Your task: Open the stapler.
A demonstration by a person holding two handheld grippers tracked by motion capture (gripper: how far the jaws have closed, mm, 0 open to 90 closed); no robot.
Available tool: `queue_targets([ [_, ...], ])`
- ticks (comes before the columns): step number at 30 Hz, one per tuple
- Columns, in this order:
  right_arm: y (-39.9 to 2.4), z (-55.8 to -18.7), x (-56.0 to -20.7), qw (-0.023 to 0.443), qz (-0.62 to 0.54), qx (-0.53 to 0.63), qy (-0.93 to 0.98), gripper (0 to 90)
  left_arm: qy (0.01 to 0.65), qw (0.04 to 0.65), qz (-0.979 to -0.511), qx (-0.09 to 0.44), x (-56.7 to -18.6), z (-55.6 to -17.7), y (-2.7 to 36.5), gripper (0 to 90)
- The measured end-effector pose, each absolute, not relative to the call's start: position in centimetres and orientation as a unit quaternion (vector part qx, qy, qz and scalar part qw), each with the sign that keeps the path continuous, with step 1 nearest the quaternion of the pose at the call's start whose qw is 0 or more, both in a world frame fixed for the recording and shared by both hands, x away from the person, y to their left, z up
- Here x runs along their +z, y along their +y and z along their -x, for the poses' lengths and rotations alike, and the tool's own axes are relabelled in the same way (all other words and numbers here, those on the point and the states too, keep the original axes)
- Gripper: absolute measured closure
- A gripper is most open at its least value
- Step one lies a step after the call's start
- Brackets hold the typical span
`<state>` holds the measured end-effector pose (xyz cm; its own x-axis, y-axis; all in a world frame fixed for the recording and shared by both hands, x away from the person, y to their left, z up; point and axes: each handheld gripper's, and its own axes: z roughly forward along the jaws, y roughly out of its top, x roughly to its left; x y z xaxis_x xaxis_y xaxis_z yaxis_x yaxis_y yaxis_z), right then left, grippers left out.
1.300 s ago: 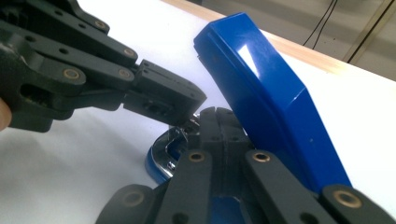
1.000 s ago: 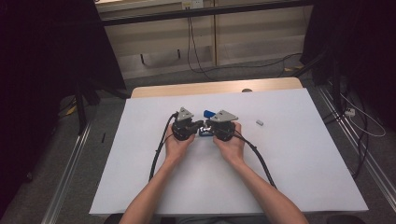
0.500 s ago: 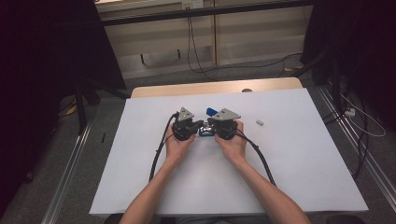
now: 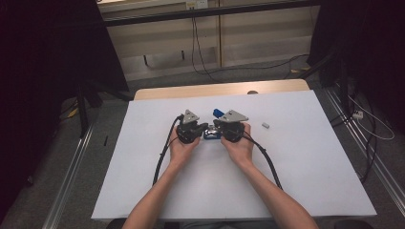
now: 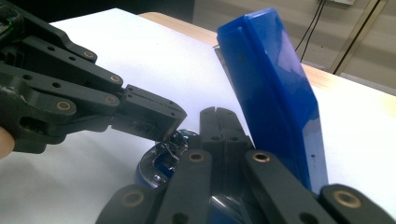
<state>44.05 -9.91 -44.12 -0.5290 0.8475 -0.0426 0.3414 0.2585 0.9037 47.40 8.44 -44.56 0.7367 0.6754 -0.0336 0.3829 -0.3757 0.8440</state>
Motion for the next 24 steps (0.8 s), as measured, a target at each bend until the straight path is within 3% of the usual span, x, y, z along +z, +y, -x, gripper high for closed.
queue_targets([
  [24,-10.38,-43.78,-43.75,0.285,-0.414,0.462,0.731,90.0,0.324,0.458,-0.812,0.158,-44.61,-47.45,8.5,90.0],
])
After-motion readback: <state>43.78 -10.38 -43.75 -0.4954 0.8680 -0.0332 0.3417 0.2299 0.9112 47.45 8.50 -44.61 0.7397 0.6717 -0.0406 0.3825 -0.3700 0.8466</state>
